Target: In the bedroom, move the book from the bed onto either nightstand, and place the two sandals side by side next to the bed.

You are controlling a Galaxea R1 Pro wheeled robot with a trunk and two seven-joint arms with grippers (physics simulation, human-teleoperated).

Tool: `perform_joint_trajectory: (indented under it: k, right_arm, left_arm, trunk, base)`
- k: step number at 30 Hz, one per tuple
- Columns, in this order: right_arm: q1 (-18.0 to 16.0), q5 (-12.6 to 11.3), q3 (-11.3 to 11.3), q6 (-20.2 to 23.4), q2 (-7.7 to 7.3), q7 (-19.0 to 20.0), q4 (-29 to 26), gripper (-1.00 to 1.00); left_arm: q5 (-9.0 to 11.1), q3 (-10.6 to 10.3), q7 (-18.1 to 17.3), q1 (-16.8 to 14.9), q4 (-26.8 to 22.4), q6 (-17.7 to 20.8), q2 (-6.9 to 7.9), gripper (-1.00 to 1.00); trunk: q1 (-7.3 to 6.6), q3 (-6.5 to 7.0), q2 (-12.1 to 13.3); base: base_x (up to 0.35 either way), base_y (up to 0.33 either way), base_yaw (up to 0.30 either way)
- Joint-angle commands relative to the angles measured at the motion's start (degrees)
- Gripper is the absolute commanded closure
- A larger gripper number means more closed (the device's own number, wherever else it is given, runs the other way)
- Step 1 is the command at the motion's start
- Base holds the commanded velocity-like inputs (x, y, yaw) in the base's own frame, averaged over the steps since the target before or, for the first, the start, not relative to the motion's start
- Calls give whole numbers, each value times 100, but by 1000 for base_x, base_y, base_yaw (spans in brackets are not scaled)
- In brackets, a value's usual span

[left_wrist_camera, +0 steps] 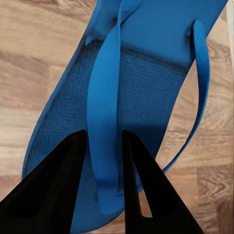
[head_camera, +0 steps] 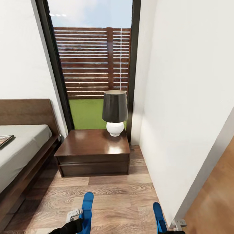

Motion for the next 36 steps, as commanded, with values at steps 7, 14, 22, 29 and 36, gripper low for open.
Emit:
perform_joint_trajectory:
  k: [7, 14, 22, 29, 36]
  right_arm:
    - [0, -17, -50, 60, 3, 34, -9, 100]
    - [-1, -17, -50, 60, 3, 34, -9, 100]
    - [1, -17, -50, 60, 3, 34, -9, 100]
    - [0, -17, -50, 60, 3, 34, -9, 100]
    - [0, -17, -50, 60, 3, 33, -9, 100]
  left_arm:
    - [-56, 43, -21, -2, -2, -14, -6, 100]
    - [-56, 42, -21, -2, -2, -14, -7, 100]
    - [-56, 42, -21, -3, -2, -15, -9, 100]
    - [-56, 42, -21, -2, -2, -13, -8, 100]
    - [-56, 42, -21, -4, -2, -14, -8, 100]
  trunk:
    - [2, -6, -2]
    - [2, -6, -2]
    - [2, -6, -2]
    - [2, -6, -2]
    - [2, -6, -2]
  base:
    - [160, -79, 199]
    - [7, -3, 283]
    - [0, 0, 289]
    - [0, 0, 291]
    - [0, 0, 291]
